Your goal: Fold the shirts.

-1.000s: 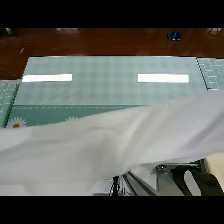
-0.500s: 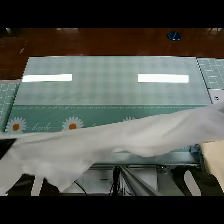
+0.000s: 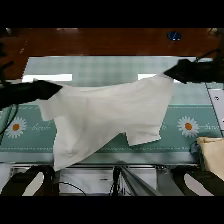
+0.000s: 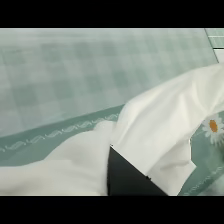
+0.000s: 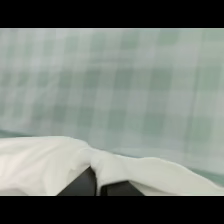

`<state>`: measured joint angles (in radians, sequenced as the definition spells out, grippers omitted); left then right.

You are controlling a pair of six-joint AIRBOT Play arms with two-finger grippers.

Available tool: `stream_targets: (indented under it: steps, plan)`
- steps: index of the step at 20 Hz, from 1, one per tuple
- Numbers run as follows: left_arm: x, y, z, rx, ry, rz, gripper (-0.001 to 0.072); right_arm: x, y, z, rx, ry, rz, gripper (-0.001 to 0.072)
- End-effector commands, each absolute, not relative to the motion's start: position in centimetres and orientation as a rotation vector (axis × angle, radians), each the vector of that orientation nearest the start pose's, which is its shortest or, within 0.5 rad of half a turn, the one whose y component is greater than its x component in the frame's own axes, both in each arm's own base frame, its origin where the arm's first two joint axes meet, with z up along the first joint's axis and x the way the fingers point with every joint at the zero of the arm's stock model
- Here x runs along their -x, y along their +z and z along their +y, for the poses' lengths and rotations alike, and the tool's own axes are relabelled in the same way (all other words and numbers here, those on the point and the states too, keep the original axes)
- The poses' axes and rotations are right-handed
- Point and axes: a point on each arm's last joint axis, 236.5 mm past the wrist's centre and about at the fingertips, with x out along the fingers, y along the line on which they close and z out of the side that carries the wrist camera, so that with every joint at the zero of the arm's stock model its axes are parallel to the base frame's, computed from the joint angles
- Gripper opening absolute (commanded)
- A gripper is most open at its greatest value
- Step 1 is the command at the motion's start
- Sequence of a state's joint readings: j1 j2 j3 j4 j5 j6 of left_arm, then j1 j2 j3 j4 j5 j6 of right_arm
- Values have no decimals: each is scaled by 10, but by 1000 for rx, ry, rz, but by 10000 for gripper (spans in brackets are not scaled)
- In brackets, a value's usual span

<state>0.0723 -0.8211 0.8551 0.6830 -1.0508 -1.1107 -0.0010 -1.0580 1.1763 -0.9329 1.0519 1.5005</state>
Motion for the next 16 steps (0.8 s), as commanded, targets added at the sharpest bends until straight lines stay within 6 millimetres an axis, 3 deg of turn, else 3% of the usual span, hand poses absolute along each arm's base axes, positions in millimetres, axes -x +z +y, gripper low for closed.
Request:
stream_targets:
  steps: [1, 3, 6, 11, 14, 16]
  plan:
    - [-385, 55, -141, 320, -551, 823, 28, -475, 92, 113, -497, 271, 777, 22]
    - [-413, 31, -123, 262, -473, 788, 28, -499, 69, 101, -475, 221, 745, 23]
    - [-452, 30, -90, 182, -323, 658, 29, -525, 62, 85, -473, 156, 661, 23]
    - [-471, -6, -95, 157, -258, 667, 30, -534, 26, 79, -444, 130, 699, 23]
    - [-498, 15, -71, 122, -132, 537, 30, -553, 35, 63, -419, 79, 590, 23]
    - [-502, 24, -76, 126, -154, 528, 31, -558, 41, 58, -416, 65, 556, 24]
